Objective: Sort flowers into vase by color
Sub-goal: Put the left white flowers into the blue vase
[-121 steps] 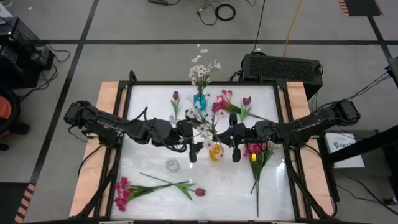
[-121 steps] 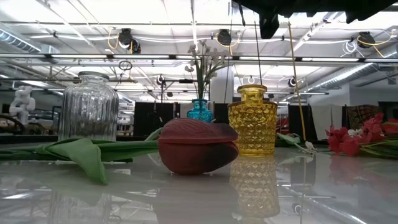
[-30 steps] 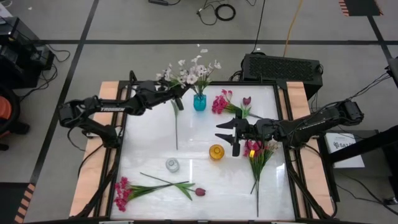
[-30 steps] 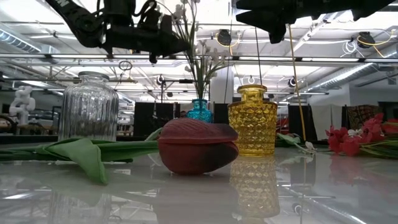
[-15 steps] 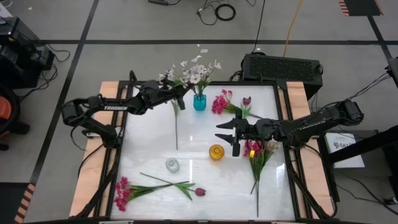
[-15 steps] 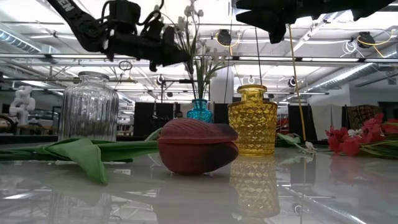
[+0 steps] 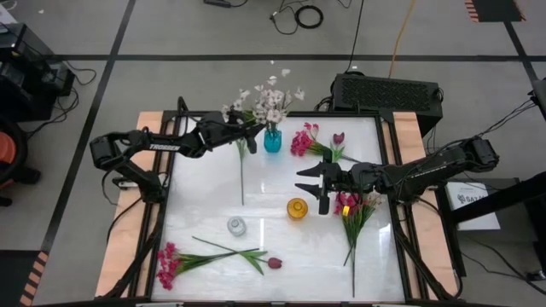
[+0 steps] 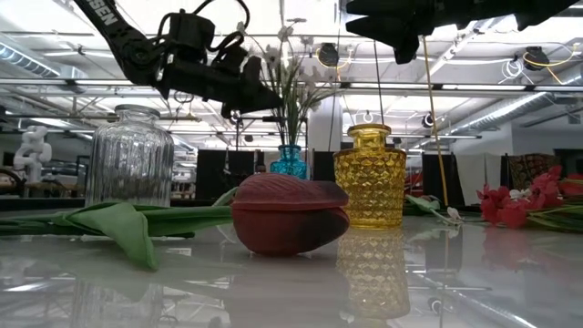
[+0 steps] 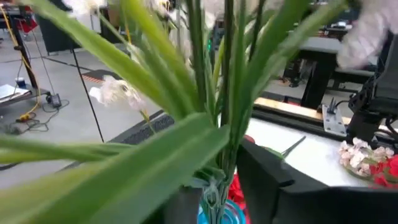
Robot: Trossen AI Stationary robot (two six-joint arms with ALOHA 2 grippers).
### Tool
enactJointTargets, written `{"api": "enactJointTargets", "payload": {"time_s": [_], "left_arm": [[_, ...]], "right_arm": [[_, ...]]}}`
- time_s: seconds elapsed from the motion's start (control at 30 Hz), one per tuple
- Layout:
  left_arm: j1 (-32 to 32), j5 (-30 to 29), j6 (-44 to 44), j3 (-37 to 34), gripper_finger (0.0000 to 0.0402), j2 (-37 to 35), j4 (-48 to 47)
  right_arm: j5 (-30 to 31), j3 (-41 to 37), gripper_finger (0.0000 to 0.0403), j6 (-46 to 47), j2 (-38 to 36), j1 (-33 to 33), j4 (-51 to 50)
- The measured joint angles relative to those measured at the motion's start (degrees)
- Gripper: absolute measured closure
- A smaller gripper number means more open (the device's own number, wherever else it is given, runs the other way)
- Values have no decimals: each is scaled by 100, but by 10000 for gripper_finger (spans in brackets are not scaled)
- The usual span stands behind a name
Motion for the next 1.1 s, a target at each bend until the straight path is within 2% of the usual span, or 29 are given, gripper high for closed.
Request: {"api": "enactJointTargets", "payload": {"time_s": [0.27,0.43,0.63,0.8,0.93,1.1], "left_arm": [[0,0,35,-4,192,-128,-925],[13,-106,33,-9,151,-348,-1410],[14,-234,149,-7,136,-1093,-2049],[13,-740,483,-7,136,-1924,-3325],[13,-850,363,-7,136,-2551,-4248],[-63,-881,197,-4,136,-2798,-3927]], "right_arm": [[0,0,243,8,0,0,-26],[0,0,243,21,2,0,-160],[0,0,243,66,2,0,-210],[0,0,243,104,2,0,-215],[2,0,243,125,2,0,-276],[0,0,243,120,2,-29,-256]]}}
